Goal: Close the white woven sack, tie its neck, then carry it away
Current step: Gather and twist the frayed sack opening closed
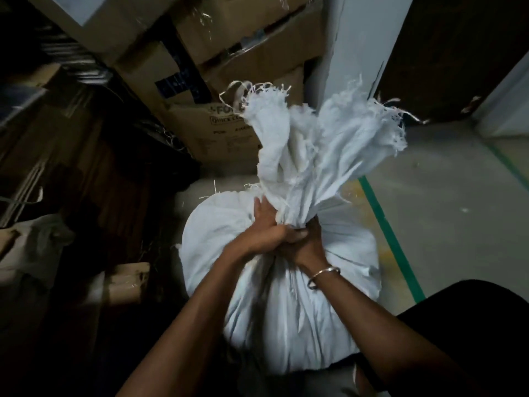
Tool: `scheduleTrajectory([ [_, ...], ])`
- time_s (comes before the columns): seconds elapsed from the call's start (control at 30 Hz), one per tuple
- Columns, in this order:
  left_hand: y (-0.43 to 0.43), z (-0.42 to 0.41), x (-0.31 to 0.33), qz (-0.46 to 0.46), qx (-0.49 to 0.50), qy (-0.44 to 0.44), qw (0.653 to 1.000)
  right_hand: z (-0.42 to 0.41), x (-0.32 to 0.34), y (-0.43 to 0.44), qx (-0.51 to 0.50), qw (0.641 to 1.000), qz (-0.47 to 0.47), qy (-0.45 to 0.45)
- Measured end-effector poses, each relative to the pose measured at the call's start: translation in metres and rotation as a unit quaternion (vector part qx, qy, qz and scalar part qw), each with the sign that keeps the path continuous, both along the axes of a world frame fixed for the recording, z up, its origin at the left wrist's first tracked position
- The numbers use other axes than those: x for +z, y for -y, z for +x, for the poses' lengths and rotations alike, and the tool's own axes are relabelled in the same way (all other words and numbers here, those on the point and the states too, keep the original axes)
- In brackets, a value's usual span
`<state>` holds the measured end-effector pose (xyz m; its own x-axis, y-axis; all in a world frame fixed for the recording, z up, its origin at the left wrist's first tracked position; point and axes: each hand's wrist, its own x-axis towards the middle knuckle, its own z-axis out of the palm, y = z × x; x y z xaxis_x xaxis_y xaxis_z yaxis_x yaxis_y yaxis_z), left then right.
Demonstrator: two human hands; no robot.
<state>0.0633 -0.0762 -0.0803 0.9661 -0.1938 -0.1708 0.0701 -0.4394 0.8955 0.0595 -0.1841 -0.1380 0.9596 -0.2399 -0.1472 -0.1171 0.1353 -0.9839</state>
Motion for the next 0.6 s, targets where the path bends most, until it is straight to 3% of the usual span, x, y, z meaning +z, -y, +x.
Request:
scheduleTrajectory([
  [0.03,-0.02,0.004,-0.001,0.026,-0.042,0.028,0.998,0.005,-0.01,0.003,0.006,0.992,-0.118,0.042],
  [0.07,-0.038,0.007,-0.002,0.064,-0.08,0.045,0.994,0.006,-0.003,-0.001,0.017,0.986,-0.153,0.071],
  [0.17,-0.063,-0.003,-0.009,0.204,-0.113,0.032,0.972,0.005,0.001,-0.006,0.027,0.988,-0.149,-0.006],
  [0.23,-0.041,-0.018,-0.03,0.25,-0.157,0.091,0.951,-0.001,0.006,-0.009,0.02,0.985,-0.169,-0.007],
  [0.4,-0.001,-0.018,-0.066,0.186,-0.081,0.157,0.967,0.007,0.012,0.008,0.073,0.987,-0.133,-0.056],
  [0.47,0.006,-0.013,-0.067,0.201,-0.059,0.185,0.96,0.011,0.02,0.013,0.094,0.987,-0.108,-0.069],
  [0.6,0.02,-0.002,-0.069,0.177,-0.006,0.147,0.973,0.013,0.03,0.019,0.093,0.992,-0.05,-0.067],
])
